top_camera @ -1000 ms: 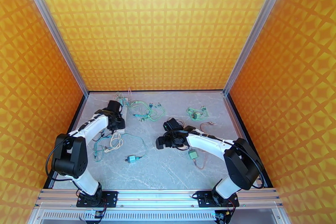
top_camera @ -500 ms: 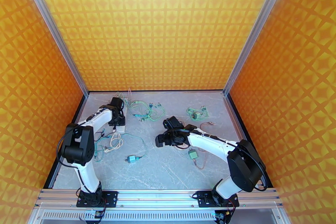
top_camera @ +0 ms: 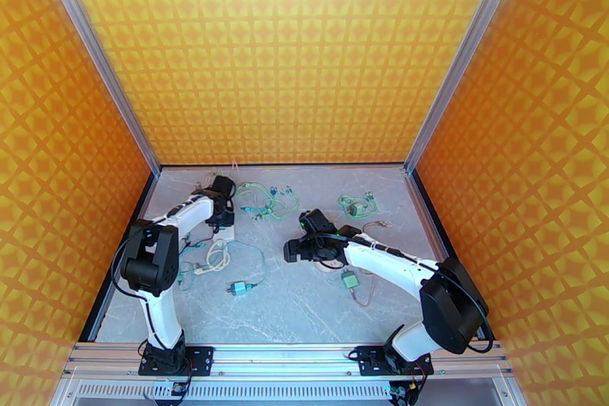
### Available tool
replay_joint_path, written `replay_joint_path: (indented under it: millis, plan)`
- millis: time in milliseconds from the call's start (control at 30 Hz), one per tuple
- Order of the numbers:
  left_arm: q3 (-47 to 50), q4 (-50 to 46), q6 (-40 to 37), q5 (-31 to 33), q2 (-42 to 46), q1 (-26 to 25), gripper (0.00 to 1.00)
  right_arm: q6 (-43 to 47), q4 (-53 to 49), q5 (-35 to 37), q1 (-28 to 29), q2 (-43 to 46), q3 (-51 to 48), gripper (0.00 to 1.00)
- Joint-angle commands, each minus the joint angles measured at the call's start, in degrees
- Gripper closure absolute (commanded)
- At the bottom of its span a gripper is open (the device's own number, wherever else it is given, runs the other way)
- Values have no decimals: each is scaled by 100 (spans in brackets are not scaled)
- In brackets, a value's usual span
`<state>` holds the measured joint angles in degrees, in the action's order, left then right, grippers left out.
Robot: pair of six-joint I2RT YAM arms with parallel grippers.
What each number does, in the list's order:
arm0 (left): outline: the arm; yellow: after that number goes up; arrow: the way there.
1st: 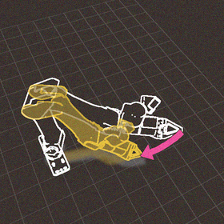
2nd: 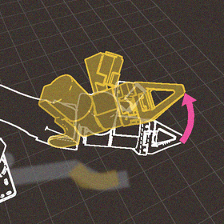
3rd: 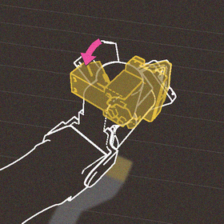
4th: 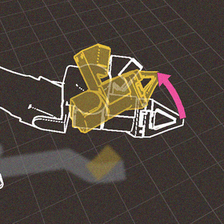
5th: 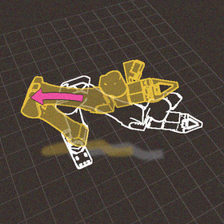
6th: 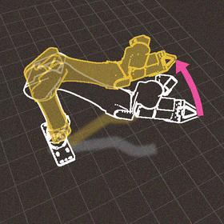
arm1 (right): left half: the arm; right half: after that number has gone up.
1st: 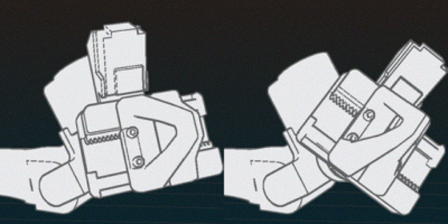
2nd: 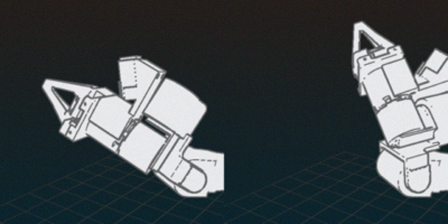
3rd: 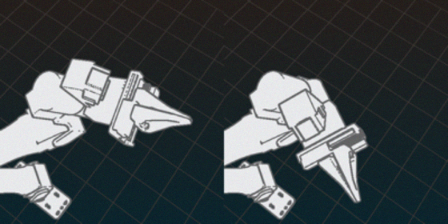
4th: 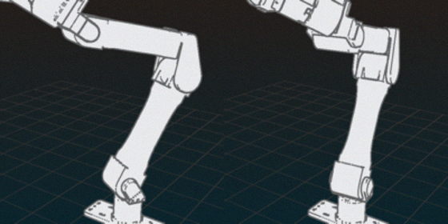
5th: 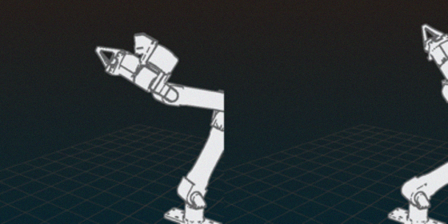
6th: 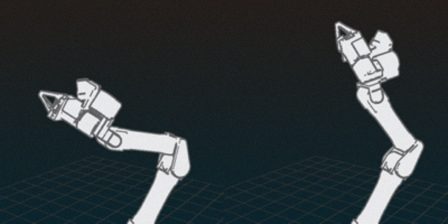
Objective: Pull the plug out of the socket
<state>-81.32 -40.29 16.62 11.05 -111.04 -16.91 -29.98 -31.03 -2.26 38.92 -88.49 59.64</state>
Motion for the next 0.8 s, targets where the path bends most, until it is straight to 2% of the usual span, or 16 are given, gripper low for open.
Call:
replay_joint_path:
  millis: [0, 233, 367, 467, 667, 767]
  plan:
    - [33, -240, 374, -455, 189, -434, 68, -130, 130, 106, -2, 113, 61, 2]
    - [-80, -324, 836, -515, 190, -1131, 67, -247, 266, 77, -2, 195, -87, 2]
    - [-143, -406, 1059, -597, 187, -1475, 67, -329, 434, -64, -71, 253, -184, 5]
    - [-108, -418, 1212, -643, 264, -1727, 67, -423, 747, -354, -153, 207, -267, 17]
    - [112, -436, 1426, -645, 525, -1903, 66, -750, 1673, -1156, -277, -293, -264, 52]
    - [182, -509, 1427, -643, 640, -1900, 66, -956, 2203, -1587, -323, -709, -156, 52]
